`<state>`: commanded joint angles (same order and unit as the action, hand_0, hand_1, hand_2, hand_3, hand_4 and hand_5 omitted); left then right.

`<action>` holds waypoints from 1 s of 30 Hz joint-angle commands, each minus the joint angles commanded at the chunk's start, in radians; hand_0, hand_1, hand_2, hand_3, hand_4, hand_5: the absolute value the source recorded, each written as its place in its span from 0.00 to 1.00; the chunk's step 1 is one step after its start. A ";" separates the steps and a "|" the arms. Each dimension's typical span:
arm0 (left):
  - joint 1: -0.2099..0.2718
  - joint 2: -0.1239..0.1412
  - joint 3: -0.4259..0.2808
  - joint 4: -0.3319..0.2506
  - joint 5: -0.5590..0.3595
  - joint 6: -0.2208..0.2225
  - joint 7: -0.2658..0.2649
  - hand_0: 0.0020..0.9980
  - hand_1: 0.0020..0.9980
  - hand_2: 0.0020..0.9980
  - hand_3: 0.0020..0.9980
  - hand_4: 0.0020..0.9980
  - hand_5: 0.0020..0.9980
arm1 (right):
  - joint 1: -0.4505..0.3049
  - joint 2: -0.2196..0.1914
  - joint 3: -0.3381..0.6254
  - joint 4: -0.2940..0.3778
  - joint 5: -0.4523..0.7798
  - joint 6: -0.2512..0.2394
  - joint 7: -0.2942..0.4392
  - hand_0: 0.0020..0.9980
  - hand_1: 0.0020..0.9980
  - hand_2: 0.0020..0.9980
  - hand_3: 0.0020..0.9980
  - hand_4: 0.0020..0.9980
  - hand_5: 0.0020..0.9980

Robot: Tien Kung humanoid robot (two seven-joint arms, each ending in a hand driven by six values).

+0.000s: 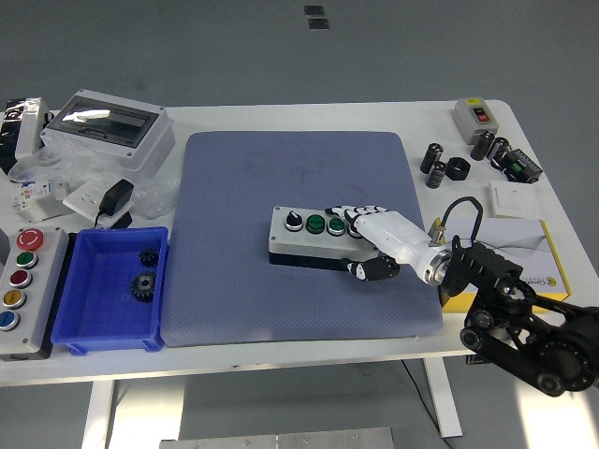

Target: Pick up the button,place it on the desk,press the button,press the button

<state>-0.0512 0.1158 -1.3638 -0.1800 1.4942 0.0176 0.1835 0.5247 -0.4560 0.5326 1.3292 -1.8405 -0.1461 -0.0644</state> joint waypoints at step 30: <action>0.008 -0.003 -0.013 0.000 0.011 -0.001 0.003 0.62 0.60 0.52 0.59 0.63 0.15 | -0.064 -0.194 0.323 0.428 0.304 0.398 -0.257 0.99 0.95 1.00 1.00 0.68 0.04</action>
<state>-0.0428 0.1127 -1.3769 -0.1800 1.5052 0.0170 0.1862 0.4611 -0.6496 0.8554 1.7573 -1.5364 0.2517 -0.3210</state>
